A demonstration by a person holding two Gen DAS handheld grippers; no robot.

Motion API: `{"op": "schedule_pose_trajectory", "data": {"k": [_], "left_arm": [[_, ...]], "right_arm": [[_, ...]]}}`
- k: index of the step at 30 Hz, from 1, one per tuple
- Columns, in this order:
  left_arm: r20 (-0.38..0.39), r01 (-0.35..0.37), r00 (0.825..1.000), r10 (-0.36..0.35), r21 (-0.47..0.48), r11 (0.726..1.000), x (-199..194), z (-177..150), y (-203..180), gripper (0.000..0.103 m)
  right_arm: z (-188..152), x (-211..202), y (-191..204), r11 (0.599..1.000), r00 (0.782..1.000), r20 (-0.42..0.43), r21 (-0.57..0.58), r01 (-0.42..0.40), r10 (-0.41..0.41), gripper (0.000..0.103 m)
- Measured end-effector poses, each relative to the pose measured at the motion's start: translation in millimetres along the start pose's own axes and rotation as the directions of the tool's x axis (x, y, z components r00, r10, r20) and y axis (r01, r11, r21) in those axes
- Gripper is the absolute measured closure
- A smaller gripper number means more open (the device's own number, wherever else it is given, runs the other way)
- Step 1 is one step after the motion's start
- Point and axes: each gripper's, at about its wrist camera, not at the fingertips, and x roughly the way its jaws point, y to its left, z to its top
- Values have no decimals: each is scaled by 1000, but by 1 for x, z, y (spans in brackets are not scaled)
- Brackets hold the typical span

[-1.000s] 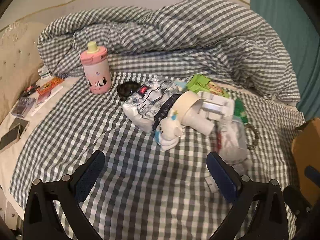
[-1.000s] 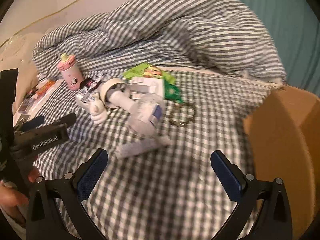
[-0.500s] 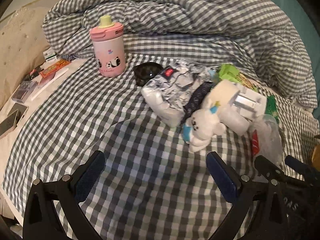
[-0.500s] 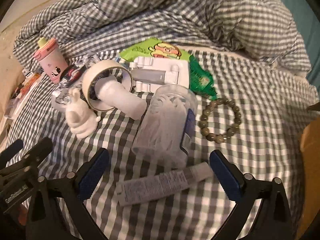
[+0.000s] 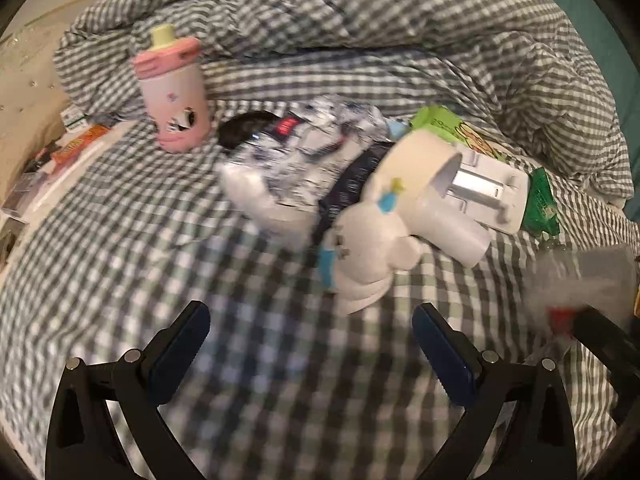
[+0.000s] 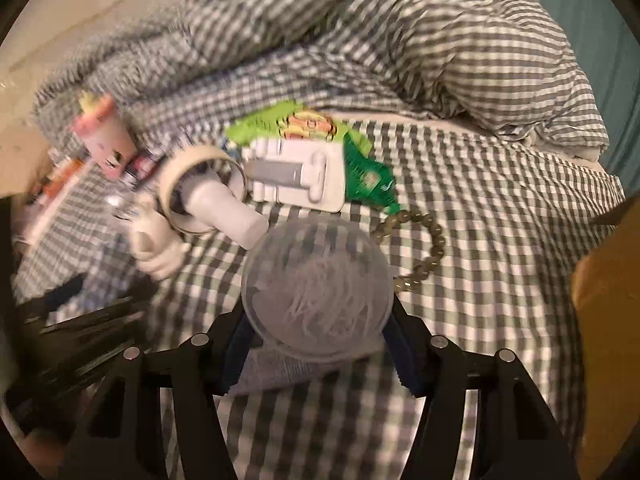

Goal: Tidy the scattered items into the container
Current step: 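Grasp the white plush bear with the left tool while the right grasps the clear cup, then carry the bear and cup to the cardboard box and release both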

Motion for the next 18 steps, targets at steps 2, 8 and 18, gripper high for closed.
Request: {"op": "schedule_pose_trajectory", "data": {"k": [2, 8, 18], "left_arm": [[-4, -7, 1000, 7, -12, 1000, 8, 3, -4, 0], [-35, -13, 999, 11, -59, 998, 34, 10, -7, 0], [-34, 7, 999, -8, -44, 999, 26, 13, -12, 55]], "right_arm": [[-1, -6, -7, 1000, 1000, 11, -1, -1, 1, 44], [-4, -2, -22, 1000, 1000, 3, 3, -13, 13, 44], [-8, -12, -27, 1000, 1000, 13, 8, -20, 20, 44]]}}
